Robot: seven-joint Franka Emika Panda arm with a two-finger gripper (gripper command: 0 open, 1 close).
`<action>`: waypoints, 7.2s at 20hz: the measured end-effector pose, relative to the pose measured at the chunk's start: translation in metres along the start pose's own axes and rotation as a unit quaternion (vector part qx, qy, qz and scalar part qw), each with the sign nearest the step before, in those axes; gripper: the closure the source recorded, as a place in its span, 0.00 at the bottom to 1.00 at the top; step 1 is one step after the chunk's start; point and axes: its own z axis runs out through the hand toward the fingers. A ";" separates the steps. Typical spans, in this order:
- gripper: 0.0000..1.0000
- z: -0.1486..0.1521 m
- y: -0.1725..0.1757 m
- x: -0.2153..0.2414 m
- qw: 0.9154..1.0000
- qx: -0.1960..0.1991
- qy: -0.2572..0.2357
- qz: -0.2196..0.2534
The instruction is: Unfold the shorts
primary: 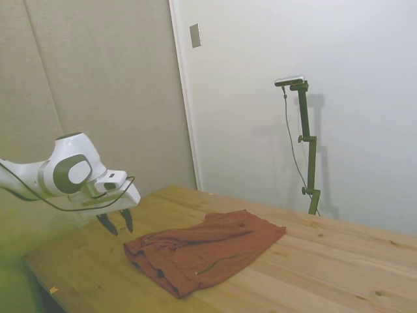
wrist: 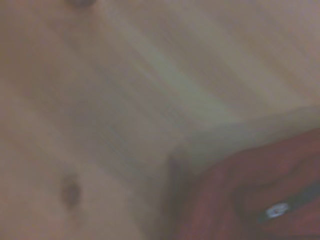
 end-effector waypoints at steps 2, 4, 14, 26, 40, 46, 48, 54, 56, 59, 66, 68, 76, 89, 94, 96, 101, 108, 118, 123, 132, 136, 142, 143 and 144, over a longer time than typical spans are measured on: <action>0.00 -0.014 0.031 0.046 0.998 0.010 0.005 0.060; 0.00 -0.019 0.067 0.099 0.993 0.011 0.013 0.117; 0.00 0.033 0.135 0.249 0.935 0.020 0.010 0.354; 0.00 0.108 0.163 0.290 0.844 0.079 -0.043 0.529; 1.00 0.139 0.174 0.291 0.846 0.100 -0.070 0.520; 1.00 0.145 0.176 0.290 0.847 0.101 -0.075 0.516; 1.00 0.145 0.176 0.290 0.847 0.103 -0.075 0.515; 1.00 0.145 0.176 0.291 0.850 0.105 -0.075 0.511; 1.00 0.142 0.176 0.292 0.850 0.108 -0.073 0.510; 1.00 0.132 0.176 0.294 0.852 0.114 -0.068 0.507; 1.00 0.129 0.176 0.293 0.852 0.114 -0.071 0.507; 1.00 0.131 0.178 0.293 0.851 0.113 -0.072 0.508; 1.00 0.107 0.138 0.303 0.863 0.134 -0.064 0.482; 1.00 0.105 0.009 0.310 0.897 0.135 -0.059 0.416; 1.00 0.115 -0.036 0.296 0.909 0.134 -0.067 0.389; 1.00 0.114 -0.051 0.289 0.913 0.133 -0.068 0.380; 1.00 0.110 -0.076 0.279 0.920 0.135 -0.068 0.362; 0.00 0.120 -0.114 0.257 0.929 0.133 -0.082 0.335; 0.00 0.131 -0.141 0.235 0.935 0.132 -0.097 0.314; 0.00 0.131 -0.139 0.236 0.935 0.133 -0.094 0.316; 0.00 0.074 -0.091 0.226 0.954 0.077 -0.035 0.287; 0.00 0.022 -0.060 0.194 0.961 0.048 -0.025 0.272; 0.00 -0.026 -0.007 0.124 0.968 0.024 -0.038 0.245; 0.00 -0.033 -0.001 0.110 0.971 0.023 -0.039 0.236; 0.00 -0.040 0.005 0.094 0.973 0.022 -0.038 0.229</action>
